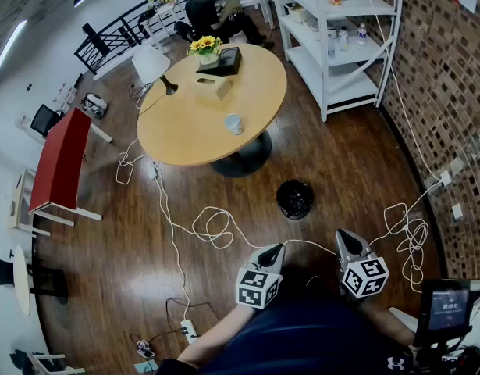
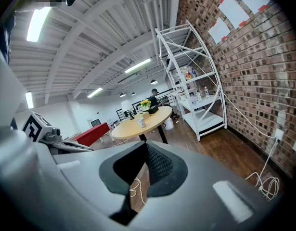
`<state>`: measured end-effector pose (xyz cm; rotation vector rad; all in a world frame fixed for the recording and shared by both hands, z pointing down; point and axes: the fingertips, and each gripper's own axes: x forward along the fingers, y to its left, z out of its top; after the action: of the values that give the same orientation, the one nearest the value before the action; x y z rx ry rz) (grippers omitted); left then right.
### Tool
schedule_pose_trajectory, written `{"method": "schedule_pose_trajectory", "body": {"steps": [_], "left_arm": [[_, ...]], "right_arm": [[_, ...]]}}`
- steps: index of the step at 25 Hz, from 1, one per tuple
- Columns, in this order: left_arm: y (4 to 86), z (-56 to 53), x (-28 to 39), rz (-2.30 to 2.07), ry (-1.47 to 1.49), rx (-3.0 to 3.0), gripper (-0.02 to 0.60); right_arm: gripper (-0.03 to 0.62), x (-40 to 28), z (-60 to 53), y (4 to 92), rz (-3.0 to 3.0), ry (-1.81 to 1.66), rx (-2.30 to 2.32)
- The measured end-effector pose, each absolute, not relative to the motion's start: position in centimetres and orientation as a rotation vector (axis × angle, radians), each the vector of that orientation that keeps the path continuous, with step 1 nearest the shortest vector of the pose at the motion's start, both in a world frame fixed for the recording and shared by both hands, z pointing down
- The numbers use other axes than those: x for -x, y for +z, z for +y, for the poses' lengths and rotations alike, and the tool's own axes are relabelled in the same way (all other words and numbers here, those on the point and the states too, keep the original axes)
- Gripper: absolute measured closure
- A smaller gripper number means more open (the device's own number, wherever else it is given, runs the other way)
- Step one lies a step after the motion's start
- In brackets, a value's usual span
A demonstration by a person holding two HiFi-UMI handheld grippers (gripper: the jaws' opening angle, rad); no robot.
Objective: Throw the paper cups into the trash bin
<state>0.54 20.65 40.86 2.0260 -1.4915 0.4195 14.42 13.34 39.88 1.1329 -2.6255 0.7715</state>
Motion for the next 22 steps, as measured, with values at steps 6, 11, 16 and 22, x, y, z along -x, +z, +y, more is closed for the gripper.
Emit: {"method": "schedule_pose_trajectory", "body": {"steps": [6,11,16,22], "left_arm": [[43.1,14.3,1.3,-1.466,0.407,-2.024,0.577],[43.3,7.7,3.2,-1.394,0.372,-2.079,0.577],[42.4,-0.2,8.9,-1.411,0.357,-2.151,0.577],[41.8,-7.2,16.4,-1.414,0.35,-2.15,0.577]], "right_arm": [[0.585,-13.5,7.7,41.7,-2.588,0.772,-1.194],[0.585,-11.4,2.6,41.9,-2.53,0.751,-1.249],[0.585,-7.4,-3.0,40.3,-2.493,0.699,-1.299],[0.585,-2.5,-7.7,39.7,-2.456,0.682,-1.325]]}}
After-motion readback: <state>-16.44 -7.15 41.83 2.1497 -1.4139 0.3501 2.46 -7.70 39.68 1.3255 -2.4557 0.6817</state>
